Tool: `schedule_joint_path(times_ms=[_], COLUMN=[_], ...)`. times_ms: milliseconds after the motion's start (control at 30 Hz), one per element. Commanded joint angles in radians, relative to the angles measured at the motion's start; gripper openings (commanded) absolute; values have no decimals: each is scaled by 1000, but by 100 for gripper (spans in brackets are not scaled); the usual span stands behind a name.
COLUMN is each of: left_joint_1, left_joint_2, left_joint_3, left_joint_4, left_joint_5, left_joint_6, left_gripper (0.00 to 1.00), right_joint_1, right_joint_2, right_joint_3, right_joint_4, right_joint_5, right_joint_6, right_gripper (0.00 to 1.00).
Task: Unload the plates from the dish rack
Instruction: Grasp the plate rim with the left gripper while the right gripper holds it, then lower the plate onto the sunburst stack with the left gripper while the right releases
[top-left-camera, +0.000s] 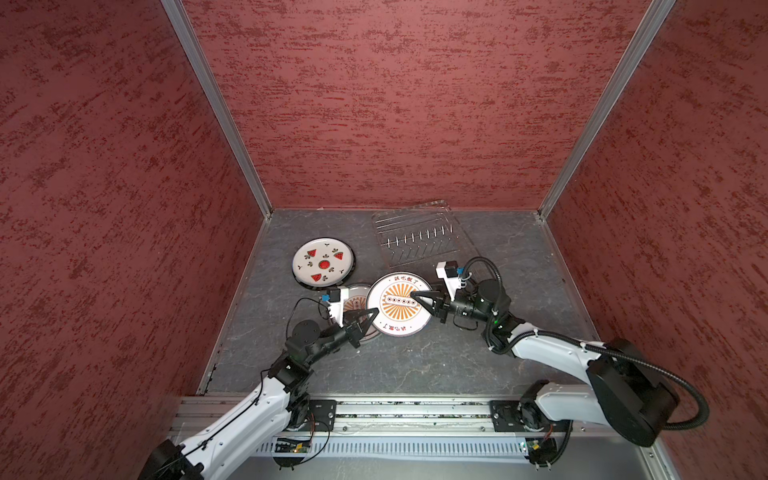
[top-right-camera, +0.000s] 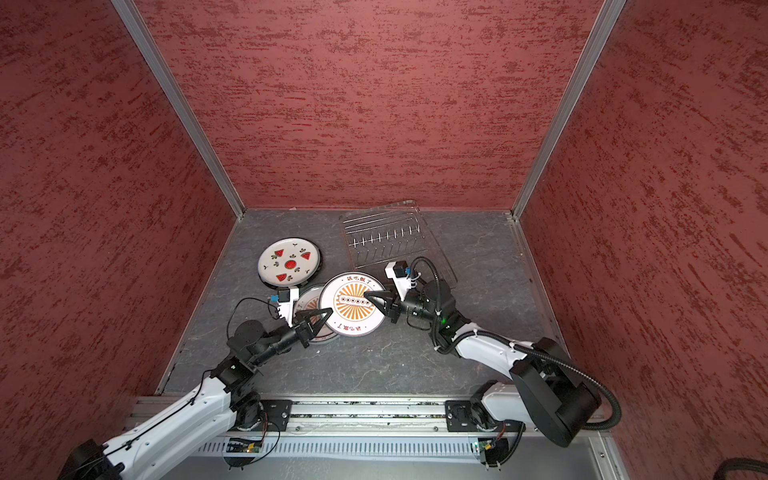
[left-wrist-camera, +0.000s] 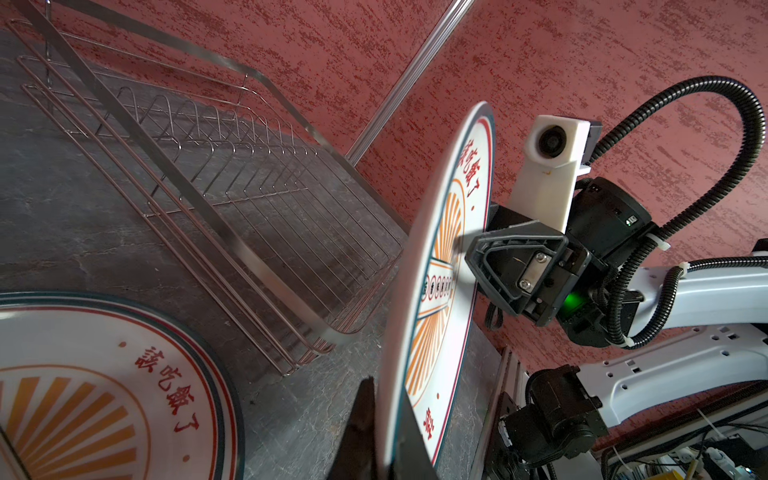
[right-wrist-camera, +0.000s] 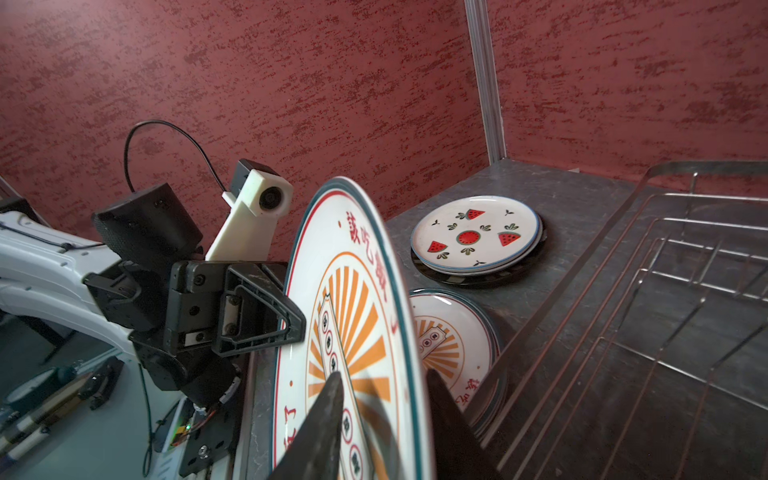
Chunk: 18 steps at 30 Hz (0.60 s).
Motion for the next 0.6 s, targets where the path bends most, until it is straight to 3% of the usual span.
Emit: schedule_joint_path(times_ms=[0, 67, 100, 400, 567], left_joint_1=[-3, -3, -3, 6, 91], left_joint_2=[-28, -36, -40, -53, -67], left_joint_3=[32, 30, 30, 31, 20], left_joint_4=[18, 12, 9, -47, -65], left_joint_5=[-12, -17, -18, -55, -13], left_joint_6=[-17, -20, -23, -62, -148], left_gripper=[0, 0, 0, 0, 0], right_joint_1=[6, 6, 6, 7, 7], right_joint_2=[-1, -2, -2, -19, -36], right_joint_3=[22, 22, 22, 5, -5], right_joint_4=[6, 0, -3, 10, 0], right_joint_5=[16, 30, 37, 100, 125], right_joint_6=[-13, 0, 6, 26, 14], right_gripper=[63, 80, 97, 99, 99])
